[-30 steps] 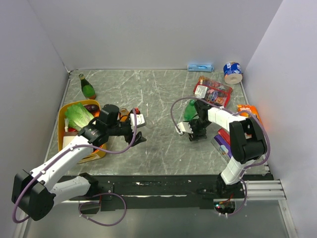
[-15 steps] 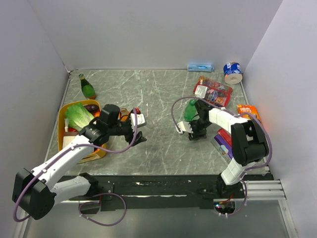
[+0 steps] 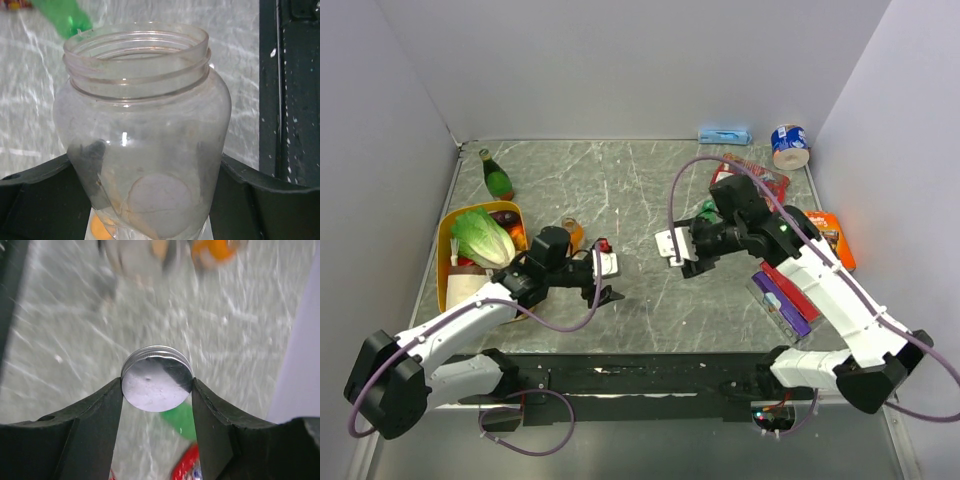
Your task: Screw on the bottle caps
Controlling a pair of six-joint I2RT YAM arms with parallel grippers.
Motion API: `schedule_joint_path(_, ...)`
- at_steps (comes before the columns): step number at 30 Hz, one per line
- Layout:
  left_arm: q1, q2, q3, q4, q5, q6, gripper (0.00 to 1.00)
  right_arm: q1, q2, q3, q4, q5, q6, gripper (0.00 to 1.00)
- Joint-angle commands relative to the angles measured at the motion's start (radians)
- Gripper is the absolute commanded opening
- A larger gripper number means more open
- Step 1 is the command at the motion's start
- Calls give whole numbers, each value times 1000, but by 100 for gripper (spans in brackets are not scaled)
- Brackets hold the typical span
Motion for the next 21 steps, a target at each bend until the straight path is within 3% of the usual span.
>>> schedule_joint_path(1, -39, 27, -4, 202, 39, 38, 1, 106, 66, 117, -63, -11, 195, 56)
schedule_joint_path(8, -58, 20, -6, 248, 45, 54, 1, 204, 156, 244, -92, 21, 222, 56)
schedule_joint_path(21, -61, -12, -24, 291, 48, 6, 1, 288, 182, 224, 6, 93, 284, 56)
